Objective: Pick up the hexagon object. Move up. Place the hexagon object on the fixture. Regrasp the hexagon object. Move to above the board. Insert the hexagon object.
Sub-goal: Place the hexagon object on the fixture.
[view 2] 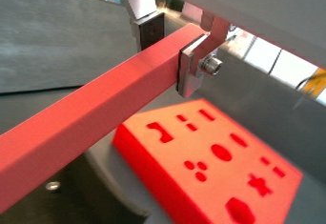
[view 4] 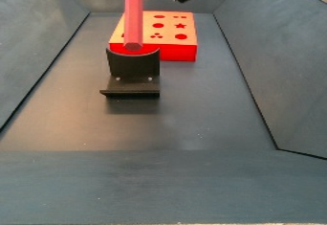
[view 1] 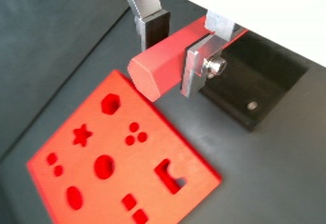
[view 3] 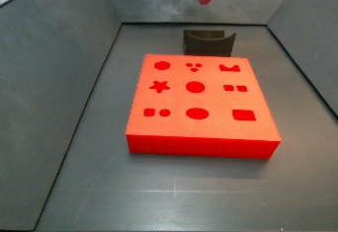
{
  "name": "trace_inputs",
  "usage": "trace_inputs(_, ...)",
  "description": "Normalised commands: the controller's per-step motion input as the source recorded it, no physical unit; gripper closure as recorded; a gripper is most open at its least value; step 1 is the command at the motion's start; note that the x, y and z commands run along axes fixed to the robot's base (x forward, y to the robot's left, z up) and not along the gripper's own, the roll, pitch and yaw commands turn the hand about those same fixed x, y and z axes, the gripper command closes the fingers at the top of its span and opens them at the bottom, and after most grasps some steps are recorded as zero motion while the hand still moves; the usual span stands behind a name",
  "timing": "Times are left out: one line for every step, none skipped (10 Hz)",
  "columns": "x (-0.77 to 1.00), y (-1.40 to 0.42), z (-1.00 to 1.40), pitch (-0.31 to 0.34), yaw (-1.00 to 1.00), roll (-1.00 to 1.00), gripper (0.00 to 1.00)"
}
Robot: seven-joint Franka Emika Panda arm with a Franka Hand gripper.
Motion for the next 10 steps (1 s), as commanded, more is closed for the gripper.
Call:
trace_inputs(0.08, 0.04, -0.02, 0.146, -0.15, -1.0, 1.0)
trace_inputs(0.09, 0.04, -0.03, 0.152, -0.19, -1.0, 1.0)
trace_inputs(0.09, 0.04, -0.02, 0.141, -0.2, -0.93, 1.0)
trace_inputs(0.08, 0.05, -0.02, 0.088, -0.2, -0.69, 1.0)
trace_inputs(0.08, 0.04, -0.02, 0.035, -0.2, -0.44, 1.0)
trace_inputs(0.07, 0.04, -0.01, 0.002, -0.19, -0.26, 1.0)
trace_inputs(0.09, 0.12, -1.0, 0.021, -0.18, -0.14, 1.0)
trace_inputs(0.09, 0.12, -1.0, 0.001, -0.16, -0.12, 1.0)
trace_inputs(0.11, 0.11, -1.0, -0.034, -0.13, -0.11, 1.0)
trace_inputs(0.12, 0.1, -1.0, -0.058, -0.11, -0.11, 1.0)
